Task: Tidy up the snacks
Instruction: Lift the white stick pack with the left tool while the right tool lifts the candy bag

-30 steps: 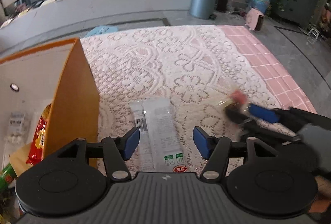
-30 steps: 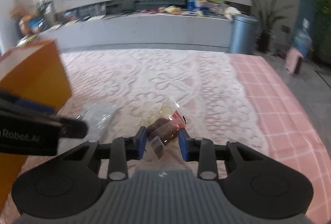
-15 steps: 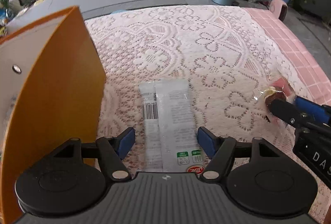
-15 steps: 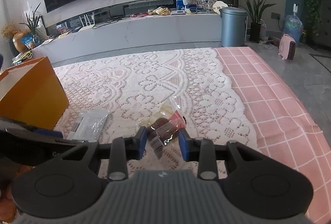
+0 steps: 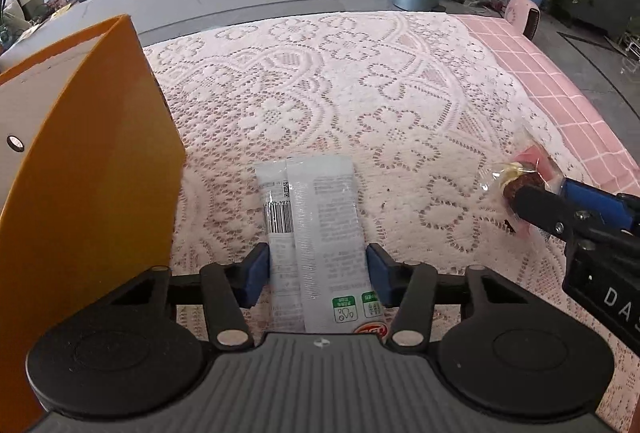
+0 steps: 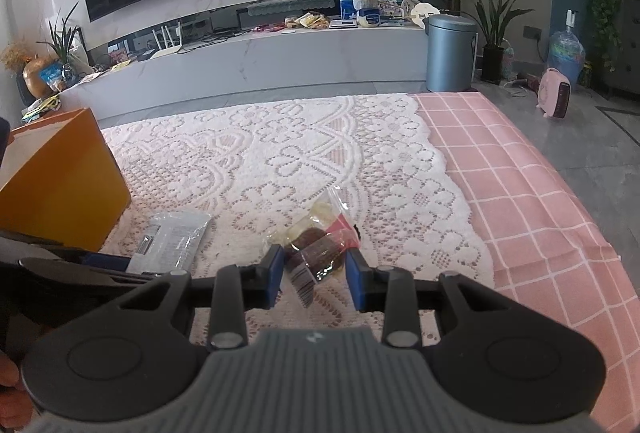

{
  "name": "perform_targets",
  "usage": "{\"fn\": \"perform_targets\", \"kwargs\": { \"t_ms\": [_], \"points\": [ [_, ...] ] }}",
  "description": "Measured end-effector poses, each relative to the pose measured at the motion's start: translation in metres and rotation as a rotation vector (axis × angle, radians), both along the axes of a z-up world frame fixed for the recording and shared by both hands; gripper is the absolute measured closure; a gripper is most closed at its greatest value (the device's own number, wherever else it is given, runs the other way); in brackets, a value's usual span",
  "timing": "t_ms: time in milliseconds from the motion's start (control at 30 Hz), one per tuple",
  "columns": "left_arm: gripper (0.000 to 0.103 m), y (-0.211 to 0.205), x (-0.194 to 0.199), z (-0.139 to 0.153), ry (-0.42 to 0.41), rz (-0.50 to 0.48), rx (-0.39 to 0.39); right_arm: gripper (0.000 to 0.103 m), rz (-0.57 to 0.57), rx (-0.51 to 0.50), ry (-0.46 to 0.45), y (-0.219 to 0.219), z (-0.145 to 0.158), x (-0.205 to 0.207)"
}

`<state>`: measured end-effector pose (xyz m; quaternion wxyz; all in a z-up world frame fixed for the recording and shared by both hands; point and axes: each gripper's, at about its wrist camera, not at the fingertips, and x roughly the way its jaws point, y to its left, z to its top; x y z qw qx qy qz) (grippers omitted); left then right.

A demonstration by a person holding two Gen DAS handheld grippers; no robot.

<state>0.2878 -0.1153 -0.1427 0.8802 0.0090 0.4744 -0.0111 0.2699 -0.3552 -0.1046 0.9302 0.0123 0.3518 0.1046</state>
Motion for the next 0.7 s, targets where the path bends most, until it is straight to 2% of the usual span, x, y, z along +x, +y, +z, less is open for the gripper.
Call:
{"fn": "perform_targets", "kwargs": {
  "t_ms": [233, 433, 700],
  "points": [
    [0.048, -0.001, -0.003, 0.008, -0.01, 0.001, -0.007, 0.071, -0.005, -0.011, -0.007, 0.0, 0.0, -0.002],
    [0.048, -0.005, -0.017, 0.03, -0.043, -0.015, -0.027, 0.071, -0.032, 0.0, 0.0, -0.007, 0.002, -0.01],
    [0.048, 0.002, -0.041, 0.065, -0.097, -0.042, -0.069, 0.071, -0.05, 0.013, -0.039, -0.001, 0.021, -0.036]
  ]
}}
